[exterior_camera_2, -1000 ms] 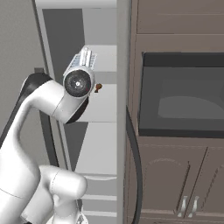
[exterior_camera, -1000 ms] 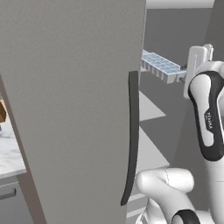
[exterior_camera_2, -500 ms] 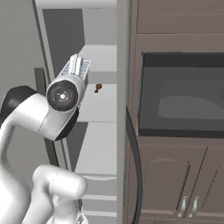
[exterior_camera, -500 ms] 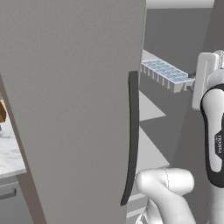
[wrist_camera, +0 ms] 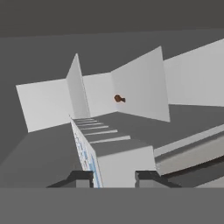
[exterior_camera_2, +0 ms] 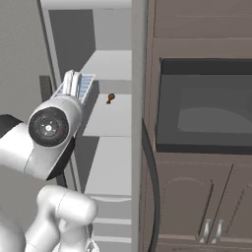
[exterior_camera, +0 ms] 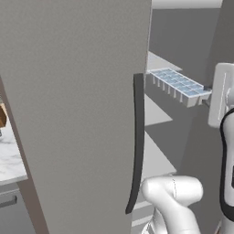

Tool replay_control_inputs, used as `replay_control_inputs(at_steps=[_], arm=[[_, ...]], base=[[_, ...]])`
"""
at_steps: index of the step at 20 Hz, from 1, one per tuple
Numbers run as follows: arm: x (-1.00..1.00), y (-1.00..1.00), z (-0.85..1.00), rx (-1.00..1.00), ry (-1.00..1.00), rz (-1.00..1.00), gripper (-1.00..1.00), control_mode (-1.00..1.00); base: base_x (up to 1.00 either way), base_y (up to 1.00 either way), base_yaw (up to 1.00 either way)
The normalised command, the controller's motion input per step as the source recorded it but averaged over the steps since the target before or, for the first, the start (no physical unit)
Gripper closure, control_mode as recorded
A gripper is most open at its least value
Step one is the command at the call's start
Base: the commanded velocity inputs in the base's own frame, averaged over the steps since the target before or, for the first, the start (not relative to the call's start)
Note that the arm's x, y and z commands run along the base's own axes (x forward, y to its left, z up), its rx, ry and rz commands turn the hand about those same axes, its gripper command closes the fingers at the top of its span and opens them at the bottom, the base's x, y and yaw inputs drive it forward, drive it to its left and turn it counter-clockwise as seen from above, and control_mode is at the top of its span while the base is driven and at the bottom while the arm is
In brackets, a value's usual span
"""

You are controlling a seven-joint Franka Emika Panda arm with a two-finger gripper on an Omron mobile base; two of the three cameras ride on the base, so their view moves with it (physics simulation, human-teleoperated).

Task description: Open the freezer door, pick up the ice cube tray from the freezer, and place it on the dining counter.

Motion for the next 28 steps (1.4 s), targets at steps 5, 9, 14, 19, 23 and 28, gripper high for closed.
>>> replay_control_inputs(at_steps=[5, 9, 14, 19, 23, 28], arm=[[0.0, 0.0, 0.0, 0.0, 0.0, 0.0, 1.0, 1.0], [0.0, 0.0, 0.0, 0.0, 0.0, 0.0, 1.0, 1.0], [0.0, 0.0, 0.0, 0.0, 0.0, 0.0, 1.0, 1.0], [0.0, 0.0, 0.0, 0.0, 0.0, 0.0, 1.0, 1.0], [0.0, 0.0, 0.0, 0.0, 0.0, 0.0, 1.0, 1.0], [0.0, 0.0, 0.0, 0.0, 0.0, 0.0, 1.0, 1.0]], base=[[-0.73, 0.0, 0.0], [-0.94, 0.01, 0.03], [-0.96, 0.3, 0.14], [-0.98, 0.22, 0.34], [-0.87, 0.19, 0.48], [-0.68, 0.18, 0.51]])
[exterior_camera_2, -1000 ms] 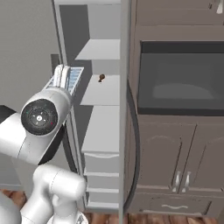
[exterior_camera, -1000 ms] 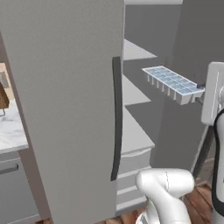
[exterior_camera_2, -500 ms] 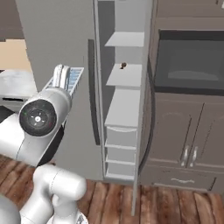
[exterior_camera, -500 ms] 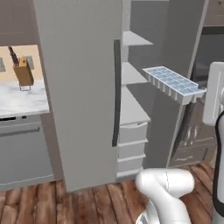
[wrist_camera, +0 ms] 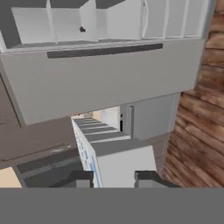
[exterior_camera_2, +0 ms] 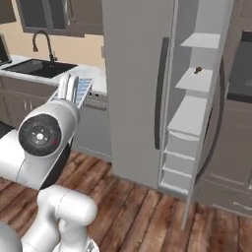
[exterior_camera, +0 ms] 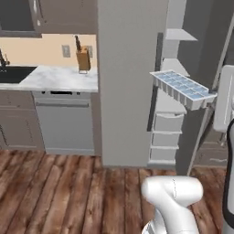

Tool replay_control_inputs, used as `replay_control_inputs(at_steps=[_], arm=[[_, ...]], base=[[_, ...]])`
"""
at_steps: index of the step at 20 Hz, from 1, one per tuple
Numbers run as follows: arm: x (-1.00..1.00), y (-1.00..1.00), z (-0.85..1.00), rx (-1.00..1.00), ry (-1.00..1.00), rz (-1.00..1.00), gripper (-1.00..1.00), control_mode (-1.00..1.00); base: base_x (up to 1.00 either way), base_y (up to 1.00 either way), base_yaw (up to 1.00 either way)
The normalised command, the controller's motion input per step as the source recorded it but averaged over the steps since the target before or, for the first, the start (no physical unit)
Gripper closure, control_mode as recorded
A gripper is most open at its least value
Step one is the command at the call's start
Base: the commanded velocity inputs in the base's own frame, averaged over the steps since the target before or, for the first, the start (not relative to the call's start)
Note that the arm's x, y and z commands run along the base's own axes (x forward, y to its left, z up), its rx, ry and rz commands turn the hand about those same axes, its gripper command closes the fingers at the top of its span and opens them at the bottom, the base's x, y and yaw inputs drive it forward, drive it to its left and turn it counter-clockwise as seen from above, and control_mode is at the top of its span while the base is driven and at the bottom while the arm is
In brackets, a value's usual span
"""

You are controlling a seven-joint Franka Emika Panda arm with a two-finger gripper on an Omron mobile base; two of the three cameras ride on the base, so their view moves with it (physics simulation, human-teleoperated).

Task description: Open the freezer door, pick up the ice cube tray from the freezer, and place it on the dining counter.

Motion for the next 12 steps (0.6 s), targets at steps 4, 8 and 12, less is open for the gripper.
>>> replay_control_inputs(at_steps=[4, 8, 12], arm=[[0.0, 0.0, 0.0, 0.0, 0.0, 0.0, 1.0, 1.0], [0.0, 0.0, 0.0, 0.0, 0.0, 0.0, 1.0, 1.0], [0.0, 0.0, 0.0, 0.0, 0.0, 0.0, 1.0, 1.0]], base=[[-0.43, 0.19, 0.56], [-0.5, -0.01, 0.65], [-0.33, 0.0, 0.69]])
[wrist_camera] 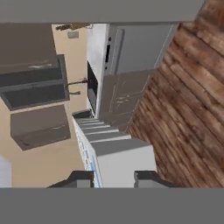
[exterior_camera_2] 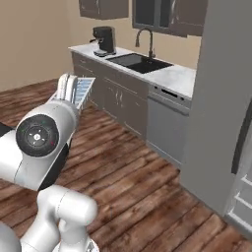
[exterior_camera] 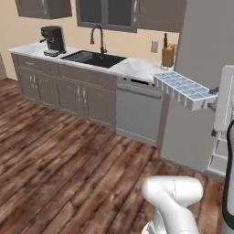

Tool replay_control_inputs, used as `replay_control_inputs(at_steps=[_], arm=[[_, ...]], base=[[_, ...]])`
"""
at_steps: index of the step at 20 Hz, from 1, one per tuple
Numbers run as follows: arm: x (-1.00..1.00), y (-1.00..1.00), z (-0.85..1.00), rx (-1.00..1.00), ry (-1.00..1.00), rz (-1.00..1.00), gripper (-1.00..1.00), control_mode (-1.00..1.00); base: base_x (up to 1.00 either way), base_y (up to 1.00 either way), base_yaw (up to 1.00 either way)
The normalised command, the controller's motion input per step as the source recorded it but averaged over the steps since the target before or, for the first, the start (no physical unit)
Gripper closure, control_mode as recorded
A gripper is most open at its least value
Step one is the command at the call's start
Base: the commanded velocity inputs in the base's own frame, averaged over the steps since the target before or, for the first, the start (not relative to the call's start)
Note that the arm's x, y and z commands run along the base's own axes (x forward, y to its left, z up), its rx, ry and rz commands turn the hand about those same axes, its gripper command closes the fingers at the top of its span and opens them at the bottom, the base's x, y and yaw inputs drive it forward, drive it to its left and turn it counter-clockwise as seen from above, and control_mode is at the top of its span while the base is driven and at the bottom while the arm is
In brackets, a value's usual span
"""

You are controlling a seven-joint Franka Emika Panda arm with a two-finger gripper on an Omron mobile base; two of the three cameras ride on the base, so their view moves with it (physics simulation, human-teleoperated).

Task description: Open the freezer door, pick up the ice cube tray from the freezer, and place it on the dining counter.

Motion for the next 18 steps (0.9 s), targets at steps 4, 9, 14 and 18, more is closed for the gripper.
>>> replay_control_inputs(at_steps=[4, 9, 14, 18], arm=[[0.0, 0.0, 0.0, 0.0, 0.0, 0.0, 1.0, 1.0], [0.0, 0.0, 0.0, 0.0, 0.0, 0.0, 1.0, 1.0], [0.0, 0.0, 0.0, 0.0, 0.0, 0.0, 1.0, 1.0], [0.0, 0.0, 0.0, 0.0, 0.0, 0.0, 1.0, 1.0]], base=[[-0.22, -0.01, 0.7], [-0.1, -0.14, 0.69], [0.0, -0.25, 0.65], [0.0, -0.14, 0.62]])
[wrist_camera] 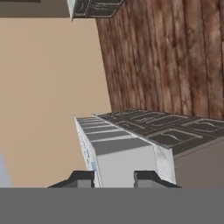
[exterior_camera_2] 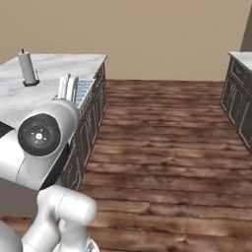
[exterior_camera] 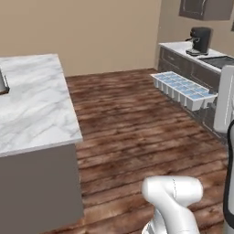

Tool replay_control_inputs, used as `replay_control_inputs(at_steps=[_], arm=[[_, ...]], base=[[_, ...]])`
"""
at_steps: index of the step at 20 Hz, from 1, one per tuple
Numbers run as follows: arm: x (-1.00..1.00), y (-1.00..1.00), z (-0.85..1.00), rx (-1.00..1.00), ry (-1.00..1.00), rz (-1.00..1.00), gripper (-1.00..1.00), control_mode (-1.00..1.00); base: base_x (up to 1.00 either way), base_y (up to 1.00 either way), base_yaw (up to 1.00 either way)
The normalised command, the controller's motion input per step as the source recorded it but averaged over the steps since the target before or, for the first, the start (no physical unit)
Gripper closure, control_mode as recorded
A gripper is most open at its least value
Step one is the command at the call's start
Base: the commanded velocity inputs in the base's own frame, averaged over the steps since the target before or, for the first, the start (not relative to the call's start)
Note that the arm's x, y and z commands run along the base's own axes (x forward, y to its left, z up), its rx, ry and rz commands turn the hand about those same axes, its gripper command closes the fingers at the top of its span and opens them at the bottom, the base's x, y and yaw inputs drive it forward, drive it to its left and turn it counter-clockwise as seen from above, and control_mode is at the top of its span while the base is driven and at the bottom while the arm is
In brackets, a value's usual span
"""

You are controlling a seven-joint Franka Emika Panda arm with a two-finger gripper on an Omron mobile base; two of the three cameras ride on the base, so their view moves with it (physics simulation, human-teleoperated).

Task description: Open the freezer door, pick up the ice cube tray from the freezer, and place it on the dining counter.

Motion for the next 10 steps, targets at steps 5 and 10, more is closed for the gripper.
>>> replay_control_inputs(at_steps=[5, 10], arm=[[0.0, 0.0, 0.0, 0.0, 0.0, 0.0, 1.0, 1.0], [0.0, 0.0, 0.0, 0.0, 0.0, 0.0, 1.0, 1.0]], base=[[0.08, -0.15, 0.56], [0.24, 0.07, 0.49]])
